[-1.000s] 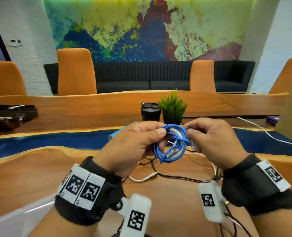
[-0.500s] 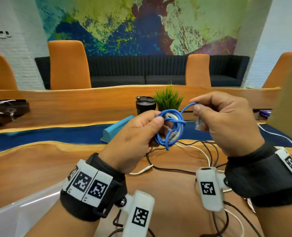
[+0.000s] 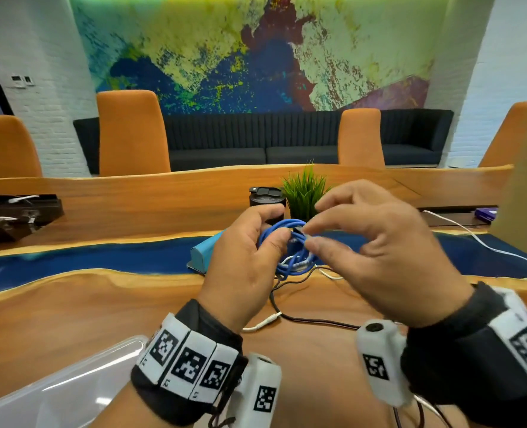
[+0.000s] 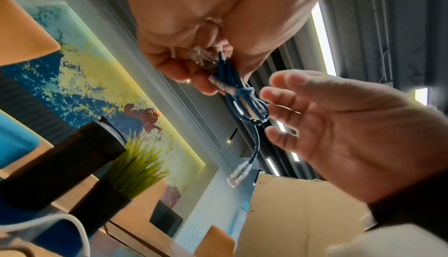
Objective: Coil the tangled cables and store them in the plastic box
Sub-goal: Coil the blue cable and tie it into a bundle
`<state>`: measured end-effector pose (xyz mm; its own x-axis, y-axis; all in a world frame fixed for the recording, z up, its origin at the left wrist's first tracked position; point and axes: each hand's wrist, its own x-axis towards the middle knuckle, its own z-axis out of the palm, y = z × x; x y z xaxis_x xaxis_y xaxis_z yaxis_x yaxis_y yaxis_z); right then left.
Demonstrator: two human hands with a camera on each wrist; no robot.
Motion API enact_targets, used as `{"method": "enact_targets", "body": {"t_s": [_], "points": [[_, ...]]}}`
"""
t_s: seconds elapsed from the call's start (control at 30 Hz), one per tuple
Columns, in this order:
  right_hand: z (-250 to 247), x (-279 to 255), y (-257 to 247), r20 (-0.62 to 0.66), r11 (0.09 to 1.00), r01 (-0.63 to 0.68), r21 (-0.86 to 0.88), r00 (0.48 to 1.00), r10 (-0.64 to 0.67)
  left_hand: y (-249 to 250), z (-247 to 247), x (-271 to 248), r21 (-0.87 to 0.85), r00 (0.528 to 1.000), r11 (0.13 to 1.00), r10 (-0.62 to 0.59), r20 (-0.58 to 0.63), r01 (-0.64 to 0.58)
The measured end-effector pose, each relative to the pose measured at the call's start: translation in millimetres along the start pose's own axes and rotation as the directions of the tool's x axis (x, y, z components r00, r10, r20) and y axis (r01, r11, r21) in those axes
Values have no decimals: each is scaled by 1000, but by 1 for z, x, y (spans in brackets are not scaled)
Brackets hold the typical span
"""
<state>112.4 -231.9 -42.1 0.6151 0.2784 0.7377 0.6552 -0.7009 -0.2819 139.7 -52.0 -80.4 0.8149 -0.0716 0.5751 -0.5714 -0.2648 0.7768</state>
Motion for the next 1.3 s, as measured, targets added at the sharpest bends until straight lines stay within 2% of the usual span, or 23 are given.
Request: {"method": "enact_targets", "body": {"t_s": [0.07, 0.13, 0.27, 0.3, 0.37, 0.5, 0.57, 0.63, 0.73, 0.8, 0.83, 0.87, 0.93, 0.97, 1.0, 1.07, 1.13, 1.2, 1.3], "points": [[15, -2, -1, 3, 1000, 7, -9, 1000, -7, 2, 4, -1, -147, 998, 988, -53, 23, 56], [23, -3, 1, -50, 1000, 17, 10, 999, -16, 6, 4, 0, -323, 992, 938, -118, 51, 128], [24, -3, 7, -140, 994, 106, 39, 985, -100, 11, 2, 1, -587, 967, 769, -214, 136, 253], [25, -4, 10, -143, 992, 119, 32, 983, -113, 11, 1, 1, -624, 960, 730, -229, 162, 279], [27, -4, 16, -115, 994, 104, 34, 988, -99, 11, 1, 1, -632, 953, 714, -235, 189, 302], [29, -4, 19, -43, 996, 57, 68, 998, -54, 10, 4, 0, -559, 973, 797, -176, 151, 231], [29, -3, 20, -42, 987, 30, 158, 999, -23, 11, 7, -2, -465, 988, 873, -109, 107, 146], [29, -4, 17, 42, 967, -54, 250, 998, 45, 10, 10, -3, -321, 997, 946, -14, 75, 38], [25, -2, 12, 274, 908, -266, 324, 945, 179, 4, 8, -4, -114, 989, 988, 118, 88, -108], [17, 1, 9, 369, 806, -413, 425, 892, 263, -1, 5, -4, -2, 979, 985, 171, 111, -172], [13, 1, 8, 395, 791, -436, 429, 878, 270, -3, 3, -4, 35, 975, 981, 186, 120, -191], [9, 1, 6, 400, 841, -409, 355, 879, 259, -3, 2, -4, 58, 972, 977, 197, 128, -206], [3, -1, 1, 344, 971, -236, 25, 914, 213, -5, -2, -2, 133, 967, 963, 219, 134, -236], [0, -2, -4, 283, 982, -157, -109, 942, 182, -7, -5, 0, 186, 968, 954, 214, 129, -235], [-3, -2, -8, 222, 980, -131, -153, 961, 163, -9, -11, 3, 229, 975, 950, 188, 121, -212], [-9, 0, -9, 152, 989, -139, -58, 978, 146, -12, -23, 9, 242, 989, 961, 111, 102, -133], [-7, 0, -2, 142, 980, -175, 98, 977, 161, -11, -31, 12, 122, 990, 991, 35, 139, -52], [-1, 0, 7, 82, 969, -190, 158, 981, 179, -6, -29, 9, -80, 960, 995, -35, 278, 59], [2, 2, 21, -24, 963, -208, 171, 976, 216, 1, -22, 4, -296, 878, 927, -65, 475, 229]]}}
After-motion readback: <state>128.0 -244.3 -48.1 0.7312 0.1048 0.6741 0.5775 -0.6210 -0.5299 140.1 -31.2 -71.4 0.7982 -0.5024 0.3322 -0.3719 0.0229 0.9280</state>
